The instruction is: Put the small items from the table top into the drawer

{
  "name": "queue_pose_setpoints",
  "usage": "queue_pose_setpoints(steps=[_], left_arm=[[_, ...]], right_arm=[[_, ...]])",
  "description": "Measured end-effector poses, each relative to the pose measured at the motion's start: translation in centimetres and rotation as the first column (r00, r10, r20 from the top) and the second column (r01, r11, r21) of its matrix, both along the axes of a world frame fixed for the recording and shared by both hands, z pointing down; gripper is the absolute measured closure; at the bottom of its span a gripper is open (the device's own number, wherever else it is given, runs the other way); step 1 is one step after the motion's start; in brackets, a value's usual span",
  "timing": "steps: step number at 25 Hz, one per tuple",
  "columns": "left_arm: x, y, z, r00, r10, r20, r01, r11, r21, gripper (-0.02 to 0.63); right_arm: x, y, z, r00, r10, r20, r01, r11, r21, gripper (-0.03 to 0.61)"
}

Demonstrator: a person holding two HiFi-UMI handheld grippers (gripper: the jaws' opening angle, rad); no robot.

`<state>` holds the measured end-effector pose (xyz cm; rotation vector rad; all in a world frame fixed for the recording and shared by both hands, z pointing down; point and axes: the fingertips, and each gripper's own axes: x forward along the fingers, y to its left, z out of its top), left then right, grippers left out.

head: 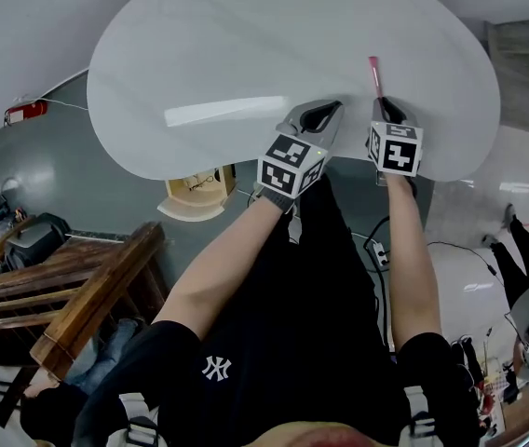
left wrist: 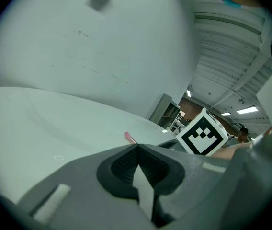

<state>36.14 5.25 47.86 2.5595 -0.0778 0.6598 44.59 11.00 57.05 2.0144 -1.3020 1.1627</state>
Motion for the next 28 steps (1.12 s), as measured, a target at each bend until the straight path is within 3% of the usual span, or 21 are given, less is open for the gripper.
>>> queue_pose_setpoints(steps=[16, 28], left_arm=[[-8.0, -1.8, -3.2, 0.993, -0.113, -0.044, 0.115, 0.992, 0.049, 0.614], [-17.2, -3.8, -4.4, 0.969, -0.242, -0.053, 0.246, 0.966, 0.077, 0.614]], right_arm=[[-9.2, -3.9, -6.1, 0.994, -0.089, 0.057, 0.076, 0.977, 0.199, 0.523], [-19.4, -7.0, -8.4, 0.969, -0.24, 0.048, 0.221, 0.941, 0.256, 0.523]])
